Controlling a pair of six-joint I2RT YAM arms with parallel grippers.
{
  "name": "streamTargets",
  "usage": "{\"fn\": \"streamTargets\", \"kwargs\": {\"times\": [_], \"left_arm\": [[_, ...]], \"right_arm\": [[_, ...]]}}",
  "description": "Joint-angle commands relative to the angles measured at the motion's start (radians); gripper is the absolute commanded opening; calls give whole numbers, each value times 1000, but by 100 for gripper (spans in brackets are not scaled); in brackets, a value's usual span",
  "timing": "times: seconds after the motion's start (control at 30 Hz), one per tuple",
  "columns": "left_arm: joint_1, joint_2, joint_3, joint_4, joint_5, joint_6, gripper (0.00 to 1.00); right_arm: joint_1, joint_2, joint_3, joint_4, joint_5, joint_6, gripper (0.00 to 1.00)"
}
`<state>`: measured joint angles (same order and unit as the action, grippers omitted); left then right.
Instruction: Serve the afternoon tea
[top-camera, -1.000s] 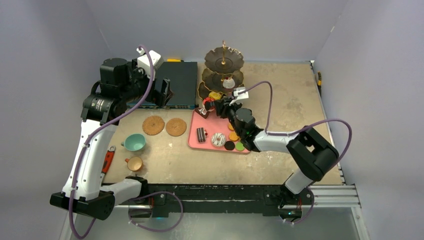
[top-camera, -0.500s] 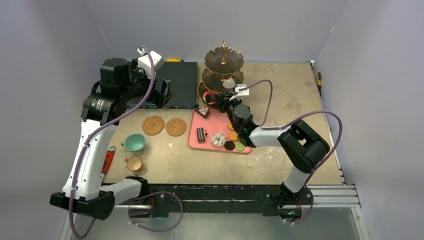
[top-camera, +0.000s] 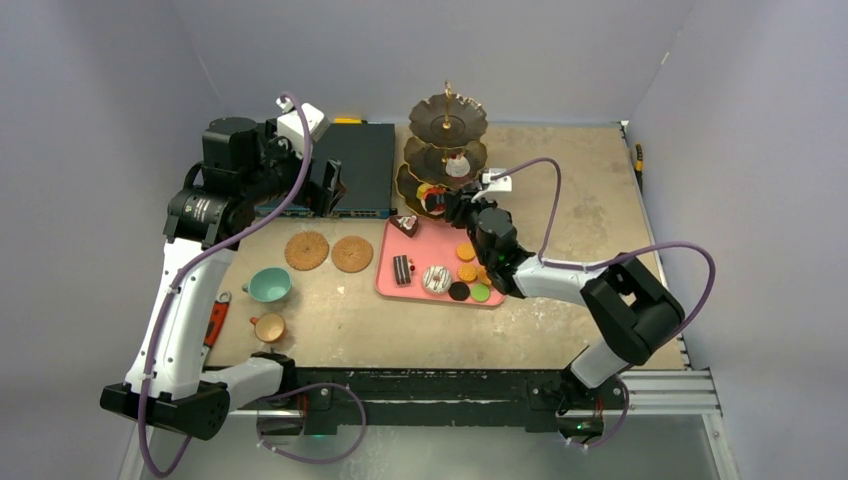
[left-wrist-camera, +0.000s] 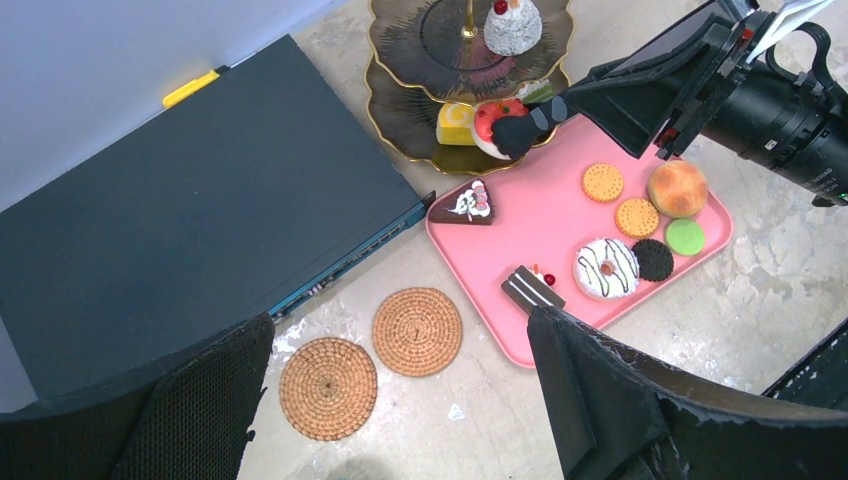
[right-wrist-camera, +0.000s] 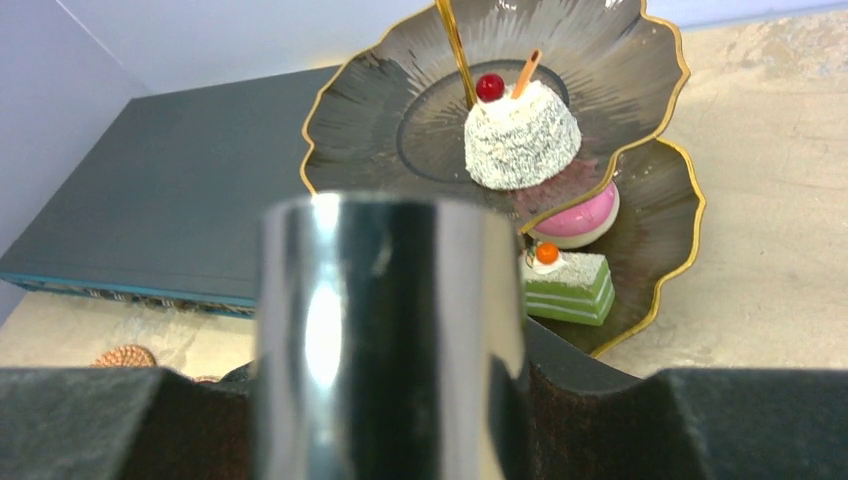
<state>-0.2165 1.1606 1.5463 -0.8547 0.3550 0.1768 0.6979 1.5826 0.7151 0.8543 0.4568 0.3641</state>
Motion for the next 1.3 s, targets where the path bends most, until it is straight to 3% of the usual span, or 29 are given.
{"fn": "streamTargets", "kwargs": {"times": [0.0, 0.83, 1.27], "left_arm": [[4, -12, 0, 8, -2, 16, 99], [5, -10, 3, 8, -1, 27, 99], [5, -14, -14, 7, -7, 30, 99]], "right_arm": [[-1, -51, -4, -29, 10, 17, 35], [-39, 164, 152, -2, -25, 27, 36], [-44, 248, 165, 177, -27, -13, 37]]}}
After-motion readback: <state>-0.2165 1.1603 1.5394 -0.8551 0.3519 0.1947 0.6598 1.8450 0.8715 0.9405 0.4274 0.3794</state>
